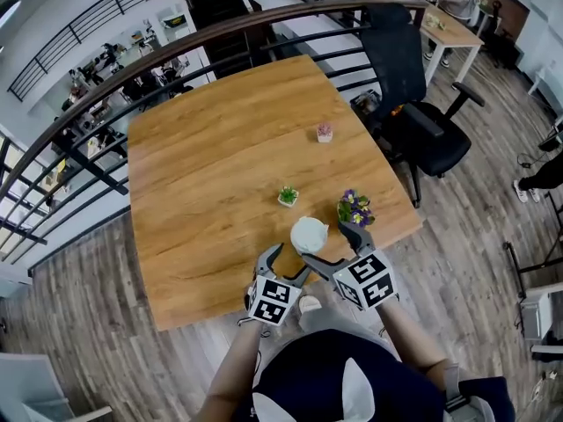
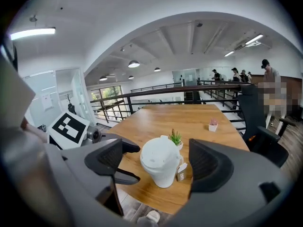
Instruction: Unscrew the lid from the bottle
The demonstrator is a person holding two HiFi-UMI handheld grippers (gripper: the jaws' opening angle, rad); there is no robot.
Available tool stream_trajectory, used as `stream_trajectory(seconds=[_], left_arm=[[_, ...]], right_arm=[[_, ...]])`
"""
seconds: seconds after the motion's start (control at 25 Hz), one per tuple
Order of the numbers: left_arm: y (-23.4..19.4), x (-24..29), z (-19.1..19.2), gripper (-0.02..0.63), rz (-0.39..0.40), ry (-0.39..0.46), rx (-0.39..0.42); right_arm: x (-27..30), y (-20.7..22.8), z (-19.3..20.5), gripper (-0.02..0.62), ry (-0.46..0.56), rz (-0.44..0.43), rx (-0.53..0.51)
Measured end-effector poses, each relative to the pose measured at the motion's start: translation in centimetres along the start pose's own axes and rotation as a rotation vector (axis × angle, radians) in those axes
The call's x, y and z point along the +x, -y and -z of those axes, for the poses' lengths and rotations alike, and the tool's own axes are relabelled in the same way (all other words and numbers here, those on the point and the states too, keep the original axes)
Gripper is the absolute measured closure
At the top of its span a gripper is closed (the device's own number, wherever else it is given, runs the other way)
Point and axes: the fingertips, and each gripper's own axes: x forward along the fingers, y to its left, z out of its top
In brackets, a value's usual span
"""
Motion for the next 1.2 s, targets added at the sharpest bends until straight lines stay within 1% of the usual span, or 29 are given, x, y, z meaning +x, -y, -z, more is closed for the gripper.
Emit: stream_trajectory(seconds=[0.16, 0.36, 0.56, 0.6, 0.72, 0.88, 1.04, 1.12, 1.2], left_arm=[[0.2, 1.6, 1.2, 0.277, 0.006, -0.035, -0.024], [0.5, 2.7, 1.5, 0.276, 0.027, -0.044, -0.025], [0.6, 4.1, 1.8, 0.273, 0.040, -0.057, -0.018], [0.7, 4.3, 1.8, 0.273, 0.040, -0.061, -0.014], [0.6, 5.2, 1.8, 0.273, 0.037, -0.076, -0.004], [0.2, 6.2, 1.8, 0.275, 0.020, -0.083, 0.006], [0.1, 6.4, 1.8, 0.275, 0.029, -0.080, 0.006], [0.0, 6.5, 1.9, 0.274, 0.028, -0.075, 0.006], [0.1, 6.5, 2.0, 0.273, 0.025, -0.077, 0.005]], right_arm=[[1.6, 0.0, 0.6, 0.169, -0.050, -0.041, -0.047], [3.2, 0.1, 1.3, 0.169, -0.110, -0.067, -0.081], [4.4, 0.4, 2.6, 0.176, -0.190, -0.043, -0.115], [4.5, 0.4, 2.7, 0.187, -0.199, -0.038, -0.116], [4.5, 0.4, 2.6, 0.212, -0.216, -0.036, -0.119], [4.7, 0.1, 2.8, 0.213, -0.237, -0.042, -0.121], [4.8, 0.1, 2.9, 0.215, -0.253, -0.040, -0.136], [4.8, 0.0, 3.0, 0.219, -0.261, -0.054, -0.154], [4.8, -0.1, 3.1, 0.227, -0.275, -0.086, -0.185]])
